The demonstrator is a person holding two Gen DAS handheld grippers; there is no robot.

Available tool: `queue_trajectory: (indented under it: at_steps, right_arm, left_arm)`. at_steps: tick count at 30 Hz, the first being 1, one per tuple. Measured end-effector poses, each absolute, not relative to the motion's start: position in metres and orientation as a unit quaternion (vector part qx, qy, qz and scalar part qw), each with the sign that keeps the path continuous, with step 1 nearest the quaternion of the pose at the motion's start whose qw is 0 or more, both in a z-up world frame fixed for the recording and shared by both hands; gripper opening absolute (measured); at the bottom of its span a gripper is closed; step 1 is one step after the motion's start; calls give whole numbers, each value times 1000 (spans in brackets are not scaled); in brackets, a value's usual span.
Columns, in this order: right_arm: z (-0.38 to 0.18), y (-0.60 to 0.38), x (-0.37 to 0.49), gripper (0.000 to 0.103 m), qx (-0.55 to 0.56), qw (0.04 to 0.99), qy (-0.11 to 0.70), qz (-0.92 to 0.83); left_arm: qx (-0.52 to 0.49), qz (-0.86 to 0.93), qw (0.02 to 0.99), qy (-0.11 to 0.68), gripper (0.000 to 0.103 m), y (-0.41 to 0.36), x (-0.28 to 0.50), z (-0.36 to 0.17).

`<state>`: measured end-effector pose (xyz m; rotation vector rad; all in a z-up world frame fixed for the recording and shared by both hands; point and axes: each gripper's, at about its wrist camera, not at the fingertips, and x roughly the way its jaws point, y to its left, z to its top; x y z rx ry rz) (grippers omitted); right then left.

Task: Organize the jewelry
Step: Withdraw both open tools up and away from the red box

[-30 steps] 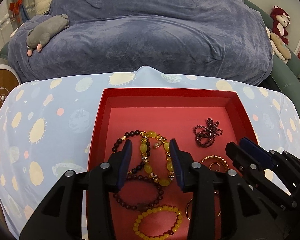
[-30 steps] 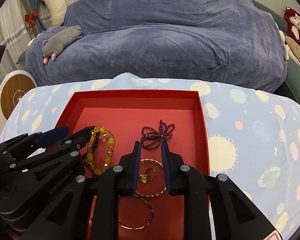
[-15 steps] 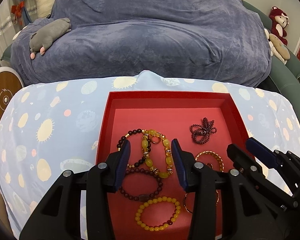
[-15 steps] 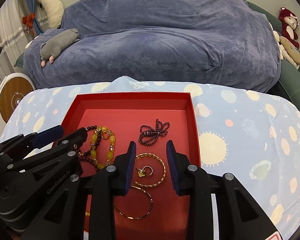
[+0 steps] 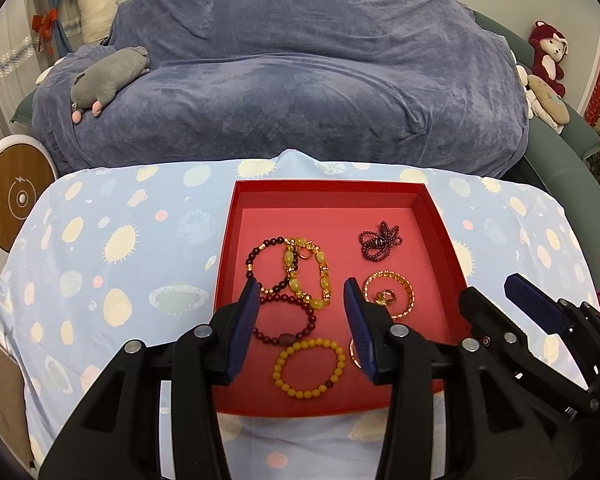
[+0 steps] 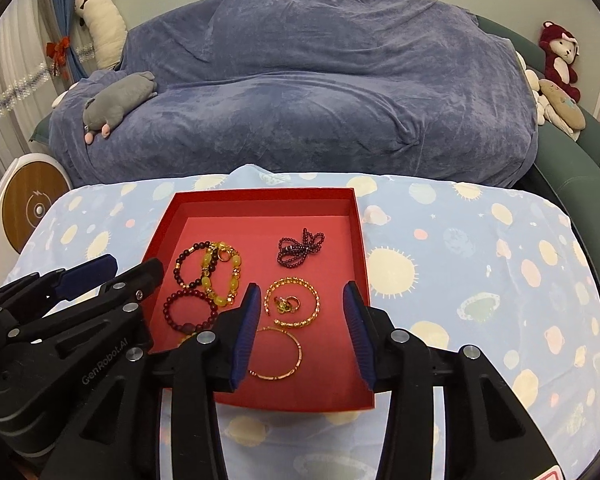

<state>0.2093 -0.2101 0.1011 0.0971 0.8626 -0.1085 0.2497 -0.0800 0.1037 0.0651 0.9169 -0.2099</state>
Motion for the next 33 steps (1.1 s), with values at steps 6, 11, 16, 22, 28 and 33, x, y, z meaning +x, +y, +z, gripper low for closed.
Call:
queue_trajectory:
  at_steps: [6,11,16,22,28,33]
  right_arm:
    - [104,-212,174,53,54,906,415,-67]
    - [100,-212,153,57,57,902,422,-74]
    - [96,-211,141,62,58,900,425,-79]
    - [92,-210,131,72,49,897,431,-90]
    - [90,-206,124,81,42,895,434,-93]
    - [87,-207,122,86,49,892,439,-94]
  left_arm:
    - [34,-97,893,439,53,-73,219,108]
    - [33,-86,892,442,63,-66,198,104]
    - [32,-72,891,447,74,-59,186,99]
    - [27,-55,887,457,86,-47,178,91]
    - [20,-42,885,464,90,-39,172,86]
    - [10,-33,883,469,94,-32,171,83]
